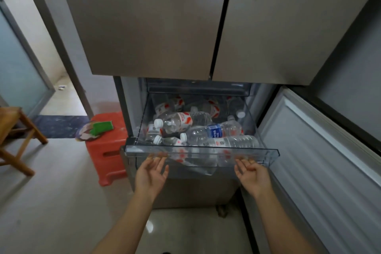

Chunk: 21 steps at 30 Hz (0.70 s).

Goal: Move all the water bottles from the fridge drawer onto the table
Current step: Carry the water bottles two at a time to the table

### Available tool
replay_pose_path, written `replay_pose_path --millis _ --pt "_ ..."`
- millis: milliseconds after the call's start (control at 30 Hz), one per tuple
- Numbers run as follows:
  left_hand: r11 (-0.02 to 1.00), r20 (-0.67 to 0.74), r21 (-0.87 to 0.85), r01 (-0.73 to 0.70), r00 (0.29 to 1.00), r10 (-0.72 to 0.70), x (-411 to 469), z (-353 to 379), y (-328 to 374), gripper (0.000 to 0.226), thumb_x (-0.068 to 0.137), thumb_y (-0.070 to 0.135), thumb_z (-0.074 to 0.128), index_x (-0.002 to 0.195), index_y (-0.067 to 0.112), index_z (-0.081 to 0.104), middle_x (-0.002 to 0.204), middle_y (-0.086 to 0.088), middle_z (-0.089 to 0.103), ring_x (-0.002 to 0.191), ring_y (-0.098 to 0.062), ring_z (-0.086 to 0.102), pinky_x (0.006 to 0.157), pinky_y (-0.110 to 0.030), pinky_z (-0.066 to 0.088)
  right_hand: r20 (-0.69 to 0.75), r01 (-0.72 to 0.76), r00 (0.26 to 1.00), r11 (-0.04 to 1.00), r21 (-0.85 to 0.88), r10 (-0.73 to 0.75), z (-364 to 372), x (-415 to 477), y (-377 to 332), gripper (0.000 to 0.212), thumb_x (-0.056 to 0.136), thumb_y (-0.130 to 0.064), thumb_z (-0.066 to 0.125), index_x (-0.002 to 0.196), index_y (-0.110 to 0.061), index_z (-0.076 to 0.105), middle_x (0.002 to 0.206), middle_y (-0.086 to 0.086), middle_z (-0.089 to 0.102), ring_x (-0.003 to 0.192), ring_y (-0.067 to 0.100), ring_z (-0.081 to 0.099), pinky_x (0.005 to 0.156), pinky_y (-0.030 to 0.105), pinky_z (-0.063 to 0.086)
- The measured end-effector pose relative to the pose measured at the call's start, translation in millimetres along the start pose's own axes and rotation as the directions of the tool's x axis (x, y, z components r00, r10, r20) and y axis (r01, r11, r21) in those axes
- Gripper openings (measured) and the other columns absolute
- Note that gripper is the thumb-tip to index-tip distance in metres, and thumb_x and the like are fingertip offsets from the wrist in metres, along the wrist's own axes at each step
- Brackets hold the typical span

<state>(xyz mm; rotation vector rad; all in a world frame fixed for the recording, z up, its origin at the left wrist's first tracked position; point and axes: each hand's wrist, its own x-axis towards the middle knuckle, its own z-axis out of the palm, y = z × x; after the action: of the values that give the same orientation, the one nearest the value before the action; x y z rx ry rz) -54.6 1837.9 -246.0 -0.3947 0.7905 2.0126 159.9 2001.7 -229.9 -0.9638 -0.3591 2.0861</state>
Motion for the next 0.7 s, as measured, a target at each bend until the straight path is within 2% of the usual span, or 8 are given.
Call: replay_pose_path --millis 33,100,200,333,433,500,600,700 --pt "1.000 0.008 -0.004 -0.004 1.000 0.004 -4 0 0 0.018 0.092 0.008 0.035 0.084 0.016 0.050 0.092 -0.006 0.064 0.091 -0.019 0.058 0.074 -0.031 0.042 -0.016 -0.005 1.000 1.000 -0.004 0.005 0 -4 0 0.043 0.055 0.008 0.044 0.092 -0.013 0.048 0.100 0.012 0.056 0.118 0.029 0.043 0.074 0.037 0.041" --pt "1.000 0.013 -0.007 -0.025 1.000 0.025 -12 0 -1 0.013 0.084 0.006 0.040 0.081 0.016 0.048 0.087 -0.006 0.068 0.082 -0.019 0.066 0.073 -0.030 0.042 -0.027 -0.024 0.999 0.999 -0.044 0.022 -1 -13 -1 0.040 0.059 0.009 0.032 0.090 -0.012 0.048 0.099 0.013 0.056 0.117 0.029 0.044 0.079 0.038 0.041" --pt "0.999 0.030 0.007 -0.051 0.998 0.051 -24 -1 -5 0.011 0.081 0.007 0.043 0.080 0.016 0.048 0.069 -0.005 0.072 0.067 -0.017 0.070 0.073 -0.030 0.042 -0.035 -0.031 0.999 0.999 -0.041 0.030 -5 -25 -3 0.041 0.071 0.014 0.028 0.096 -0.012 0.048 0.100 0.014 0.056 0.112 0.029 0.047 0.089 0.039 0.035" --pt "0.997 -0.009 -0.003 -0.079 0.997 0.079 -32 -2 -16 0.016 0.090 0.008 0.036 0.084 0.017 0.049 0.095 -0.008 0.062 0.090 -0.019 0.056 0.074 -0.030 0.042 -0.034 -0.041 0.999 0.998 -0.048 0.040 -12 -32 -8 0.042 0.073 0.015 0.027 0.095 -0.014 0.047 0.100 0.014 0.055 0.109 0.030 0.048 0.090 0.040 0.035" --pt "0.995 -0.031 -0.007 -0.103 0.994 0.103 -32 -3 -19 0.016 0.093 0.011 0.034 0.088 0.016 0.049 0.098 -0.007 0.058 0.094 -0.020 0.054 0.075 -0.030 0.042 -0.023 -0.058 0.998 0.996 -0.074 0.057 -15 -32 -12 0.042 0.067 0.014 0.029 0.093 -0.014 0.046 0.100 0.014 0.055 0.110 0.029 0.048 0.092 0.039 0.035" --pt "0.993 -0.032 0.011 -0.121 0.992 0.121 -31 -3 -20 0.016 0.094 0.013 0.034 0.090 0.016 0.049 0.089 -0.006 0.067 0.096 -0.020 0.054 0.075 -0.030 0.043 0.003 -0.064 0.998 0.995 -0.076 0.064 -17 -31 -13 0.044 0.064 0.013 0.030 0.096 -0.014 0.046 0.101 0.014 0.054 0.107 0.029 0.049 0.094 0.040 0.034" --pt "0.987 -0.042 0.040 -0.158 0.986 0.160 -33 -1 -22 0.019 0.095 0.014 0.034 0.085 0.018 0.050 0.067 0.000 0.072 0.092 -0.017 0.056 0.077 -0.030 0.041 0.043 -0.083 0.995 0.993 -0.081 0.087 -21 -29 -15 0.038 0.081 0.013 0.024 0.096 -0.014 0.047 0.105 0.014 0.054 0.097 0.026 0.054 0.089 0.040 0.038" --pt "0.978 -0.063 0.089 -0.190 0.979 0.196 -37 0 -23 0.020 0.095 0.014 0.035 0.081 0.019 0.049 0.064 0.003 0.071 0.081 -0.014 0.065 0.074 -0.029 0.041 0.065 -0.099 0.992 0.992 -0.085 0.104 -23 -29 -16 0.032 0.088 0.009 0.025 0.091 -0.014 0.047 0.104 0.012 0.055 0.094 0.025 0.057 0.082 0.039 0.043"
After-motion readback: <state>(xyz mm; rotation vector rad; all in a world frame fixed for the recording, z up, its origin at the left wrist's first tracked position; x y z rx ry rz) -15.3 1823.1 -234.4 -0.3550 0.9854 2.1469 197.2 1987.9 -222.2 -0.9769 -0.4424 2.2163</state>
